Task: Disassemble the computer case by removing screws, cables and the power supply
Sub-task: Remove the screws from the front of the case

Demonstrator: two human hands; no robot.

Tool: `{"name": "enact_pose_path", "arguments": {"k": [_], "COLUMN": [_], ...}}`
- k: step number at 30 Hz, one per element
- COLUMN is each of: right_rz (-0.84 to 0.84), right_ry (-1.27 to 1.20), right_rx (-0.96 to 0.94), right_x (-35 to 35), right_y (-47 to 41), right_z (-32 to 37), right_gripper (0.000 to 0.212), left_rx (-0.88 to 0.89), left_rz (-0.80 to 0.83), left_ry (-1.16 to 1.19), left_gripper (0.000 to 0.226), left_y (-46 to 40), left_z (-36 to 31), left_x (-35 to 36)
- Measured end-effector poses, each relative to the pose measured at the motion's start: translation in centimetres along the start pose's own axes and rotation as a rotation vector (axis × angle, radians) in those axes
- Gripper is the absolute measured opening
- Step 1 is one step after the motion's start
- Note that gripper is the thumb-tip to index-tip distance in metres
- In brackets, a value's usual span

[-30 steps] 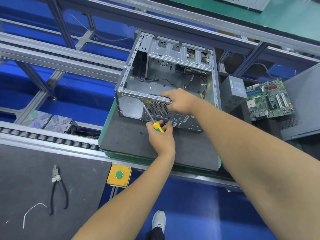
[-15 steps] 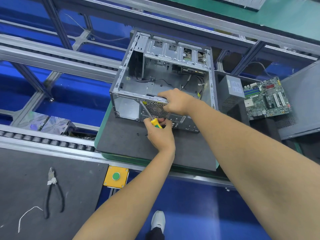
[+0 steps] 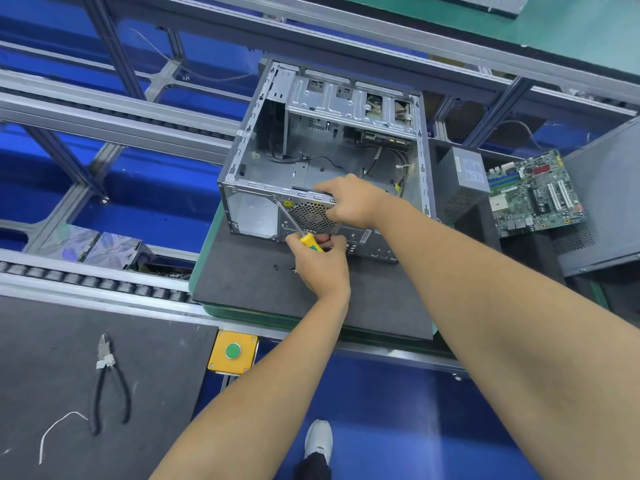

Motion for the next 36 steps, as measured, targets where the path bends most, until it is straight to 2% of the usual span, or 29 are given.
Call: {"name": "enact_pose_path", "arguments": {"k": [3, 11, 20, 23, 27, 32, 36], "right_rz": [0.005, 0.019, 0.029, 0.015, -0.001, -0.016, -0.017], "right_ry": [-0.006, -0.001, -0.041, -0.039, -0.030, -0.055, -0.053], "right_rx": [-0.009, -0.001, -0.010, -0.008, 0.010, 0.020, -0.001], "right_x": [0.0, 0.0, 0.1, 0.1, 0.1, 0.1, 0.1], "right_y": [0.0, -0.1, -0.1, -0.1, 0.0, 0.1, 0.1], "right_z": [0.0, 0.0, -0.1, -0.3, -0.3, -0.1, -0.2], "right_gripper": [0.035, 0.045, 0.020, 0.006, 0.022, 0.030, 0.026], "left_rx": [-0.018, -0.070, -0.204, -0.158, -0.080, -0.151, -0.122], "left_rz": [-0.015, -0.056, -0.151, -0.122, -0.059, -0.064, -0.043], "left_ry": [0.020, 0.045, 0.130, 0.110, 0.056, 0.077, 0.076], "left_gripper": [0.044, 0.046, 0.044, 0.044, 0.043, 0.045, 0.044], "left_y": [0.0, -0.2, 0.2, 0.0, -0.1, -0.2, 0.2], "left_z": [-0.1, -0.1, -0.8, -0.7, -0.6, -0.6, -0.6], "left_x": [0.3, 1.0, 1.7, 1.6, 1.2, 1.0, 0.9]}}
Point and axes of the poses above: each hand's wrist, its own y-axis away from the middle knuckle, its own x-axis out of the palm, z = x × y, the point moved 2 cm from there along -y, towards the middle knuckle, and after that the axes turned 4 degrees about x, right-handed, at the moved point
